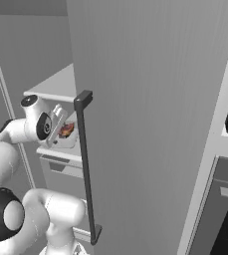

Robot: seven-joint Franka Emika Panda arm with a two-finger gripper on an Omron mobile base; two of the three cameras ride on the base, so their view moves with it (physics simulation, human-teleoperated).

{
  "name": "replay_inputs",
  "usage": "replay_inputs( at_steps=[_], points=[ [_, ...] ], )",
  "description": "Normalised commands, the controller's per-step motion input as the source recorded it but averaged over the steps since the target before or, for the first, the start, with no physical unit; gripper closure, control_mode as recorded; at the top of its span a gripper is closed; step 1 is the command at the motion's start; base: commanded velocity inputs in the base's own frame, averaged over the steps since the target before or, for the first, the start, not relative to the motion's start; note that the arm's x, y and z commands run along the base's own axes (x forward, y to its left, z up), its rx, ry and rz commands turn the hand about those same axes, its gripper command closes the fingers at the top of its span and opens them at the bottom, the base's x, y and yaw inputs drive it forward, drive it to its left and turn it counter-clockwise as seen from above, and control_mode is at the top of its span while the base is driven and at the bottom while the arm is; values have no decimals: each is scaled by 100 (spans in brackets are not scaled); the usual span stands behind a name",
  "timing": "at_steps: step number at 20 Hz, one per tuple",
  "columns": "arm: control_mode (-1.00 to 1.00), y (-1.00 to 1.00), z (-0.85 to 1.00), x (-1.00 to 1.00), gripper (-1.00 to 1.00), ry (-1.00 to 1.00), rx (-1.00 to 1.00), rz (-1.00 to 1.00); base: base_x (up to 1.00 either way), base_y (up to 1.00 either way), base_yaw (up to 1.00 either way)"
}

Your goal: Take the meat container that has the steak and place it on the second highest rack of the freezer. Then take the vegetable container that has the tomato and lemon and place it on the highest rack of the freezer.

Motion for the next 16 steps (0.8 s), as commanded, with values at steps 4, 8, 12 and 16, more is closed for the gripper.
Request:
replay_inputs(
  at_steps=[4, 8, 12, 16],
  points=[
    [-100, 0, 89, -89, -100, 28, 0, 1, 0, 0, 0],
    [-100, -1, 71, -92, -100, 39, 0, 9, 0, 0, 0],
    [-100, -6, 56, -80, -100, 25, 0, 35, 0, 0, 0],
    [-100, -22, 46, -48, -100, 6, 0, 60, 0, 0, 0]
  ],
)
